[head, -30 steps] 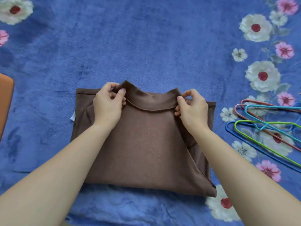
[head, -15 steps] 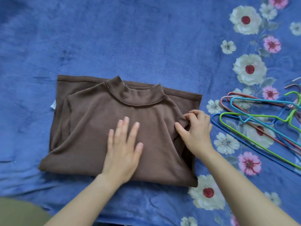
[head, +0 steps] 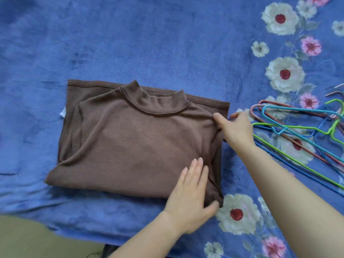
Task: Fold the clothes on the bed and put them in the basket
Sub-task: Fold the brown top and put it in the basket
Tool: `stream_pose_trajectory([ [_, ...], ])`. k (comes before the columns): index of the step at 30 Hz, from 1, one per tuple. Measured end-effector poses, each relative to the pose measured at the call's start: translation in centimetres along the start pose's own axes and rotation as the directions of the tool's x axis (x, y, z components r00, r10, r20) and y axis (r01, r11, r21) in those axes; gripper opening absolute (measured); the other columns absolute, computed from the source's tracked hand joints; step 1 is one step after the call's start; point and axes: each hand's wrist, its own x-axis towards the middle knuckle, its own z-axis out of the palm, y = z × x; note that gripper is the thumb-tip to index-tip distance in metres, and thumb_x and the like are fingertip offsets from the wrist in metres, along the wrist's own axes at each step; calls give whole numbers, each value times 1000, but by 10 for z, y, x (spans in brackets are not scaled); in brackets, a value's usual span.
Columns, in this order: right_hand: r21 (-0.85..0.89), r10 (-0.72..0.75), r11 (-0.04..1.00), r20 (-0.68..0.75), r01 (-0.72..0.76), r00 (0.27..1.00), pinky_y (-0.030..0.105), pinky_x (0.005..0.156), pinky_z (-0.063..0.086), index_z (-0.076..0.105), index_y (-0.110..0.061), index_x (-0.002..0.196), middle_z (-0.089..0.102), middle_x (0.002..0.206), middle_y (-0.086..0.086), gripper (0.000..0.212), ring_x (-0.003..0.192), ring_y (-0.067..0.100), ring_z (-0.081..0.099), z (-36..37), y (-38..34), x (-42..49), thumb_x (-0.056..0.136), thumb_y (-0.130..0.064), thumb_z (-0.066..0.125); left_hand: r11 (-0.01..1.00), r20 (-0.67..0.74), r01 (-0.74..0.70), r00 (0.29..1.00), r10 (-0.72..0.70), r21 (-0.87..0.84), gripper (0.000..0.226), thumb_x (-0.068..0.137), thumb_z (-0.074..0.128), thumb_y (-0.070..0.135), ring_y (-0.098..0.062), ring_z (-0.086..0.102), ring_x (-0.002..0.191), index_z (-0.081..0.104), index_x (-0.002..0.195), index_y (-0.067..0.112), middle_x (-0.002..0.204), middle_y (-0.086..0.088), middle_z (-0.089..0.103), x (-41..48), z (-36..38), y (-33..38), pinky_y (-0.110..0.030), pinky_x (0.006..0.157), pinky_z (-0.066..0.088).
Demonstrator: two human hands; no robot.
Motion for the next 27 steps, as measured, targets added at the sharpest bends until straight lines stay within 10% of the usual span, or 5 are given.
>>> stream_pose_trajectory([
  [5, 9, 51, 998, 189, -54, 981, 33, 60, 50, 62, -7, 83, 62, 74, 5, 54, 70, 22, 61, 5, -3, -10, 58, -51, 82, 967, 48, 250, 968, -248, -41, 102, 53, 57, 71, -27, 33, 139, 54, 130, 4, 146, -21, 43, 14, 17, 44, -43, 108, 24],
  [9, -29, 33, 999, 260, -26, 965, 29, 45, 47, 55, -11, 71, 54, 64, 6, 21, 53, 19, 52, 1, -19, -13, 76, -13, 76, 937, 87, 348, 935, -345, -22, 33, 74, 53, 27, -24, 60, 109, 64, 102, 16, 118, -13, 64, 34, 6, 59, -40, 81, 53],
  [13, -76, -15, 996, 275, 37, 961, 27, 41, 45, 55, -8, 72, 54, 65, 8, 15, 49, 22, 51, 0, -44, -22, 74, -5, 69, 902, -6, 348, 932, -362, -254, 34, 60, 67, 6, -24, 57, 80, 59, 92, 18, 91, -7, 58, 32, -35, 38, -34, 61, 48],
  [18, 89, -26, 996, 311, -2, 950, 22, 41, 49, 61, -10, 89, 54, 71, 7, 16, 54, 17, 53, 6, -103, -47, 75, -2, 60, 312, 178, 347, 868, -464, -884, 40, 70, 46, -14, -4, 58, 69, 60, 80, 22, 78, 7, 65, 2, -90, -31, -13, 62, 42],
  [27, 302, -149, 953, 454, 6, 878, 25, 45, 50, 55, -10, 81, 47, 64, 3, 8, 45, 12, 53, 95, -224, -122, 84, -6, 60, -321, 232, 45, 784, -575, -946, 32, 87, 43, -19, -10, 64, 60, 58, 92, 9, 74, -4, 71, -93, -152, -163, -19, 54, 52],
])
